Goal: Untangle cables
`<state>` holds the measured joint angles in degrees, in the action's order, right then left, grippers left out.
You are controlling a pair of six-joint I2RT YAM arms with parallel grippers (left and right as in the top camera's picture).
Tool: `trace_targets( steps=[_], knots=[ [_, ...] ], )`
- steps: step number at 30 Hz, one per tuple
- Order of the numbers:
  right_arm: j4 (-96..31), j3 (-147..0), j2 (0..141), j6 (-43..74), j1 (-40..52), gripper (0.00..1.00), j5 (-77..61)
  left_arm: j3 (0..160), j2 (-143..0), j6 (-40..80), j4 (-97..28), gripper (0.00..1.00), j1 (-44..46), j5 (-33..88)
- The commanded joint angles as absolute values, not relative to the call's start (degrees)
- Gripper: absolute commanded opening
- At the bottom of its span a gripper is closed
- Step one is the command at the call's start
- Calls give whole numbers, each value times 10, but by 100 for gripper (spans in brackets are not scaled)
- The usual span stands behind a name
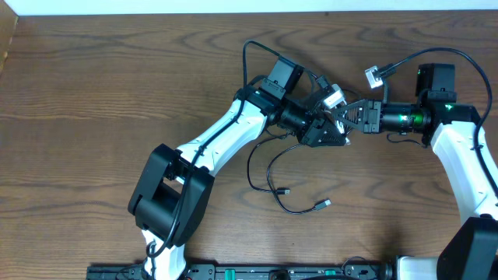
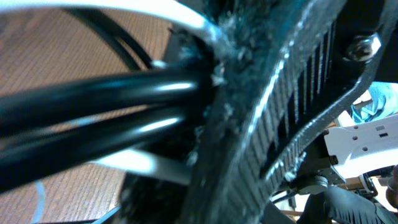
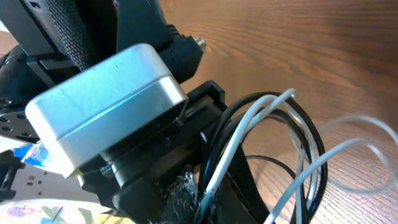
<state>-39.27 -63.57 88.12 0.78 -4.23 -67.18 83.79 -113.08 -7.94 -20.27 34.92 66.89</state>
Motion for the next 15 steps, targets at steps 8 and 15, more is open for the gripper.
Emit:
trace_targets(
  steps=[8, 15],
  knots=[
    [-354, -638, 881, 32, -80, 1, -756, 834, -1138, -83, -202, 11, 351, 653],
    [-354, -638, 881, 32, -79, 1, -756, 834, -1138, -83, -200, 15, 351, 653]
  ],
)
